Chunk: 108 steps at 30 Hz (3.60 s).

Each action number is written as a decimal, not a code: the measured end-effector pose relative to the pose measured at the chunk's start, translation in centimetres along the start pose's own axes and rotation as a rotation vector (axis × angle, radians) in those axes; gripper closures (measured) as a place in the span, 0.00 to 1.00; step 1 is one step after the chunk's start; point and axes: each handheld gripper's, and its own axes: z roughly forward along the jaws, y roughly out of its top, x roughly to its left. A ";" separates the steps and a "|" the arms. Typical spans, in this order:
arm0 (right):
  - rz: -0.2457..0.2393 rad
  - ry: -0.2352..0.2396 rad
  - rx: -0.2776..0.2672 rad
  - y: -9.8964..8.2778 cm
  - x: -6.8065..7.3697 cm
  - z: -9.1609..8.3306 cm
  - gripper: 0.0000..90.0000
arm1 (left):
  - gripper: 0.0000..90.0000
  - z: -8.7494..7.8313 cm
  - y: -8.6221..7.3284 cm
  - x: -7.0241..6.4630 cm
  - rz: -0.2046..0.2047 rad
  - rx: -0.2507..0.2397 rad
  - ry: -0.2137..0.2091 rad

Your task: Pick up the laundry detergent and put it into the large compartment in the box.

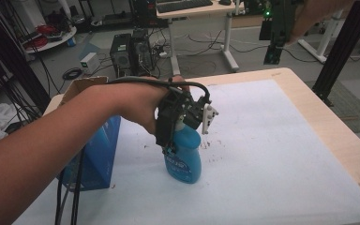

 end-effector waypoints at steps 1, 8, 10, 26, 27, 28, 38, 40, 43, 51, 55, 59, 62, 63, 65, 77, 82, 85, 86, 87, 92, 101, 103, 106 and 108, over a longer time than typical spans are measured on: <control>0.000 0.001 -0.001 0.0 0.0 0.0 0.03 | 0.34 0.0 0.0 0.0 0.000 -0.001 0.000; -0.006 0.002 0.001 0.1 0.0 0.1 0.03 | 0.39 0.0 0.1 0.0 0.009 -0.002 -0.019; 0.001 0.001 0.001 0.1 0.0 0.1 0.03 | 0.42 0.0 0.0 0.0 0.007 -0.006 -0.026; -0.011 0.006 0.004 0.3 -0.1 0.4 0.03 | 0.42 -0.8 -0.7 -0.1 -0.051 0.002 -0.036; -0.007 0.005 0.005 0.3 0.0 0.4 0.03 | 0.42 -1.1 -0.8 -0.2 -0.069 -0.011 -0.037; -0.011 0.005 0.004 0.3 -0.1 0.4 0.03 | 0.42 -1.5 -1.0 -0.2 -0.082 -0.017 -0.035; -0.023 0.009 0.000 0.5 -0.2 0.5 0.03 | 0.42 -5.9 -3.2 -0.9 -0.232 -0.062 -0.038; -0.031 0.010 -0.005 0.7 -0.2 0.5 0.03 | 0.42 -6.8 -3.4 -1.1 -0.260 -0.060 -0.040; -0.033 0.010 -0.006 0.9 -0.1 0.5 0.03 | 0.42 -8.2 -3.9 -1.4 -0.312 -0.062 -0.052; -0.042 0.009 -0.012 0.9 0.0 0.4 0.03 | 0.42 -12.4 -6.0 -1.9 -0.508 -0.064 -0.067; -0.039 0.007 -0.016 1.0 0.2 0.4 0.03 | 0.42 -14.3 -7.4 -2.2 -0.628 -0.066 -0.061; -0.046 0.008 -0.013 1.2 0.3 0.4 0.03 | 0.42 -15.6 -8.8 -2.6 -0.730 -0.080 -0.055; -0.055 0.008 -0.020 1.5 0.4 0.5 0.03 | 0.42 -16.4 -9.9 -2.9 -0.802 -0.080 -0.048; -0.060 0.008 -0.015 1.5 0.4 0.4 0.03 | 0.42 -16.6 -10.3 -3.0 -0.826 -0.083 -0.044; -0.062 0.009 -0.017 1.6 0.5 0.5 0.03 | 0.42 -17.1 -11.1 -3.3 -0.873 -0.087 -0.044; -0.068 0.010 -0.020 2.1 0.6 0.7 0.03 | 0.42 -18.5 -18.2 -5.2 -1.241 -0.109 -0.051; -0.077 0.013 -0.017 2.3 0.4 0.8 0.03 | 0.42 -18.8 -21.1 -6.2 -1.393 -0.135 -0.030; -0.075 0.012 -0.017 2.4 0.3 1.0 0.03 | 0.42 -18.8 -22.2 -6.7 -1.453 -0.137 -0.022; -0.071 0.015 -0.014 2.5 0.3 1.0 0.03 | 0.42 -18.8 -22.5 -6.8 -1.468 -0.134 -0.022; -0.078 0.015 -0.019 2.5 0.2 1.1 0.03 | 0.42 -18.8 -22.7 -6.8 -1.479 -0.127 -0.024; -0.075 0.018 -0.016 2.9 0.2 1.3 0.03 | 0.42 -18.3 -23.3 -7.1 -1.534 -0.090 -0.033; -0.082 0.019 -0.009 3.3 0.2 1.6 0.03 | 0.42 -16.4 -23.9 -7.3 -1.556 -0.041 -0.049; -0.079 0.018 -0.010 3.3 0.2 1.6 0.03 | 0.42 -15.8 -24.0 -7.3 -1.561 -0.032 -0.059; -0.087 0.019 -0.008 3.4 0.2 1.6 0.03 | 0.42 -15.1 -24.1 -7.3 -1.564 -0.020 -0.066; -0.088 0.020 -0.009 3.4 0.2 1.6 0.03 | 0.42 -14.7 -24.1 -7.3 -1.568 -0.013 -0.064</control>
